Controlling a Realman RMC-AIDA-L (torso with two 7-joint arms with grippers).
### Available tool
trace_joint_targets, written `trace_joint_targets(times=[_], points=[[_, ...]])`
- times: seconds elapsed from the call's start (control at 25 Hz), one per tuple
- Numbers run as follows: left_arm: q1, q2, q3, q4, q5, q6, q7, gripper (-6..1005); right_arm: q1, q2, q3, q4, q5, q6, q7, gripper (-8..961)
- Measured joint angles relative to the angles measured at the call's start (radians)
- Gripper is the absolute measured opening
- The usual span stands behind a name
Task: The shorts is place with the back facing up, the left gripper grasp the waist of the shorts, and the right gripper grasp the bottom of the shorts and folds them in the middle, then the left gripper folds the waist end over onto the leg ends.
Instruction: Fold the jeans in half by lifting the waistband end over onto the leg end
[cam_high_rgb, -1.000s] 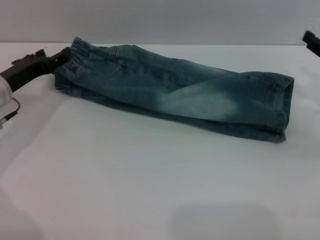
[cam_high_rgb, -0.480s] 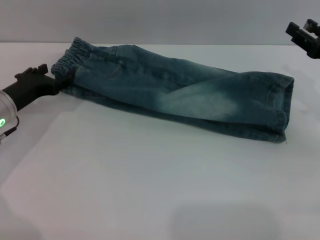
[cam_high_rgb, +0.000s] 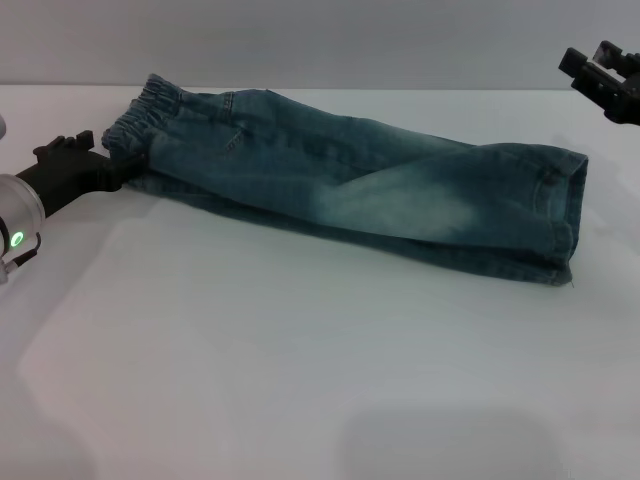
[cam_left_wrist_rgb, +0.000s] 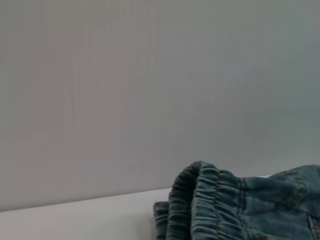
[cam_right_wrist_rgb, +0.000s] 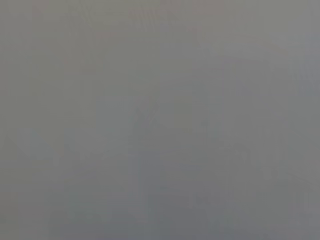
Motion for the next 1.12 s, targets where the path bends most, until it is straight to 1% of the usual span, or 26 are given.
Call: trace_joint_targets(times=[0.28,0.48,0.88,1.04,1.12], points=[[-0.015,-0.002,0.002,-0.003,-0.002,-0.038,0.005,846,0.001,0.000,0.000,0.011,0.011,-0.004,0.001,571],[-0.037,-0.003,0.000,-0.019,-0.002,-0.055,0.008,846,0.002,0.000,0.005,0.012,0.013,-0.004,0.001,571],[-0.101,-0.005,-0.001,-0.062,-0.001,-0.108,0.045,845,0.005,-0.002,0.009,0.012,0.014,-0.026,0.001,572],[-0.108,-0.005,-0.001,-0.065,-0.001,-0.116,0.047,845,0.000,-0.004,0.010,0.012,0.031,-0.041,0.001,572],[-0.116,-0.005,-0.001,-0.067,-0.001,-0.149,0.057,845,-0.003,-0.005,0.010,0.012,0.037,-0.042,0.001,572]])
